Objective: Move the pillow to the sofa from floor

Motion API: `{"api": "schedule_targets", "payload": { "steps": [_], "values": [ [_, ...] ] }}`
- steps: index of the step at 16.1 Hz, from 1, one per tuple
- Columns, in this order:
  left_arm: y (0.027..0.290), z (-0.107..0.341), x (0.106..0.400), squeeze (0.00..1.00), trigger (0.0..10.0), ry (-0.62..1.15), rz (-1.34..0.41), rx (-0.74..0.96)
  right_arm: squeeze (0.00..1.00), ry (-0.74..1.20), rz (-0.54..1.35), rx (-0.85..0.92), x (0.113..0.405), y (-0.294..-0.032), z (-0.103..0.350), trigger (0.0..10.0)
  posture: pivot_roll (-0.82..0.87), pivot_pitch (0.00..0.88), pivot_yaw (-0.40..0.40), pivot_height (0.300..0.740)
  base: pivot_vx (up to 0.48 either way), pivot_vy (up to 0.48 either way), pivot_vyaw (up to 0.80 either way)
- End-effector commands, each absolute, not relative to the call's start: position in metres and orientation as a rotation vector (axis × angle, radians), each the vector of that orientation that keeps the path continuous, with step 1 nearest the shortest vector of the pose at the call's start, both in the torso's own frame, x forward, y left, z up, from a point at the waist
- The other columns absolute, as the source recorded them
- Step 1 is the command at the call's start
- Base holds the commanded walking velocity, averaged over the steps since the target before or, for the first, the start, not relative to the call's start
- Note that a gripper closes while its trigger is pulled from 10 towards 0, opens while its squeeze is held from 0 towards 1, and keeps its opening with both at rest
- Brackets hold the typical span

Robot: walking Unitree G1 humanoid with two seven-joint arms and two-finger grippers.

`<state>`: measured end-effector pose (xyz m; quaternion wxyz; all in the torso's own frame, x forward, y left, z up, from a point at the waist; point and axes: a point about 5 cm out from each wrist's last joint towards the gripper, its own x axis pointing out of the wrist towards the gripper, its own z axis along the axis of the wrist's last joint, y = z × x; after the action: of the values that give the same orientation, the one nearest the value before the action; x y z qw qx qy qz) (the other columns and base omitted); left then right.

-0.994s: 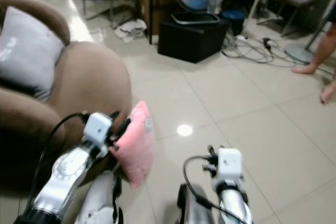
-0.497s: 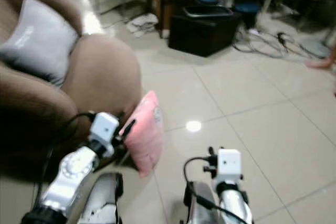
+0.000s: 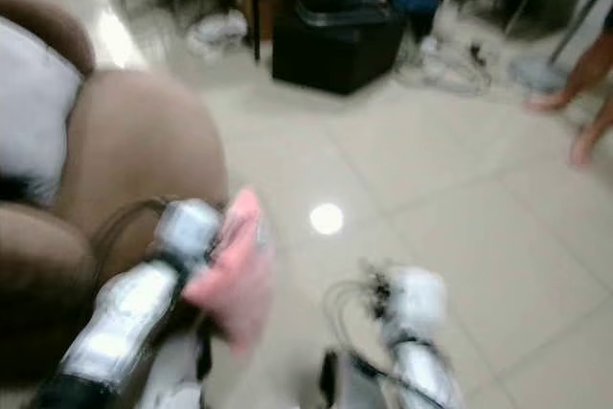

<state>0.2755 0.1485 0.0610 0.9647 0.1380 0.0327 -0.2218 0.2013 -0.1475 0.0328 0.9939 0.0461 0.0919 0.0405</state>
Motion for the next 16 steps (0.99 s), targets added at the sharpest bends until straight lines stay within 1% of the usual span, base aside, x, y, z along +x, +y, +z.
{"api": "schedule_targets", "payload": {
  "steps": [1, 6, 7, 10, 11, 12, 13, 14, 15, 16],
  "values": [
    [0.131, 0.063, 0.276, 0.0, 10.0, 0.047, -0.491, 0.259, 1.0, 0.204, 0.058, 0.073, 0.193, -0.161, 0.028, 10.0, 0.05, 0.06, -0.039, 0.6, 0.345, 0.0, 0.0],
    [0.138, 0.06, 0.271, 0.0, 10.0, 0.062, -0.48, 0.272, 1.0, 0.211, 0.14, 0.088, 0.189, -0.153, 0.027, 10.0, 0.05, 0.075, -0.044, 0.6, 0.326, 0.0, 0.0],
    [0.139, 0.053, 0.269, 0.0, 10.0, 0.1, -0.488, 0.27, 1.0, 0.234, 0.149, 0.072, 0.188, -0.152, 0.024, 10.0, 0.05, 0.075, -0.044, 0.6, 0.0, 0.0, 0.0],
    [0.144, 0.024, 0.266, 0.0, 10.0, 0.259, -0.503, 0.387, 1.0, 0.264, 0.195, 0.063, 0.186, -0.147, 0.022, 10.0, 0.05, 0.088, -0.055, 0.6, 0.0, 0.0, 0.0],
    [0.142, 0.016, 0.265, 0.0, 10.0, 0.304, -0.528, 0.378, 1.0, 0.317, 0.198, 0.025, 0.186, -0.147, 0.016, 10.0, 0.05, 0.102, -0.062, 0.6, 0.0, 0.0, 0.0],
    [0.141, -0.001, 0.262, 0.0, 10.0, 0.41, -0.575, 0.426, 0.0, 0.367, 0.239, -0.012, 0.185, -0.144, 0.01, 10.0, 0.04, 0.12, -0.061, 0.6, 0.0, 0.0, 0.0],
    [0.142, -0.005, 0.262, 0.0, 10.0, 0.437, -0.586, 0.45, 0.0, 0.378, 0.252, -0.027, 0.184, -0.143, 0.009, 10.0, 0.03, 0.128, -0.061, 0.6, 0.0, 0.0, 0.0],
    [0.142, -0.01, 0.267, 0.0, 10.0, 0.488, -0.567, 0.475, 0.0, 0.402, 0.27, -0.076, 0.184, -0.143, 0.007, 10.0, 0.02, 0.151, -0.061, 0.6, 0.0, 0.0, 0.0],
    [0.143, -0.01, 0.269, 0.0, 10.0, 0.5, -0.55, 0.476, 0.0, 0.4, 0.273, -0.081, 0.183, -0.143, 0.008, 10.0, 0.01, 0.17, -0.061, 0.6, 0.0, 0.0, 0.0],
    [0.148, -0.012, 0.276, 0.0, 10.0, 0.521, -0.472, 0.504, 0.0, 0.399, 0.275, -0.098, 0.182, -0.143, 0.012, 10.0, -0.01, 0.205, -0.065, 0.6, 0.0, 0.0, 0.0]
  ]
}}
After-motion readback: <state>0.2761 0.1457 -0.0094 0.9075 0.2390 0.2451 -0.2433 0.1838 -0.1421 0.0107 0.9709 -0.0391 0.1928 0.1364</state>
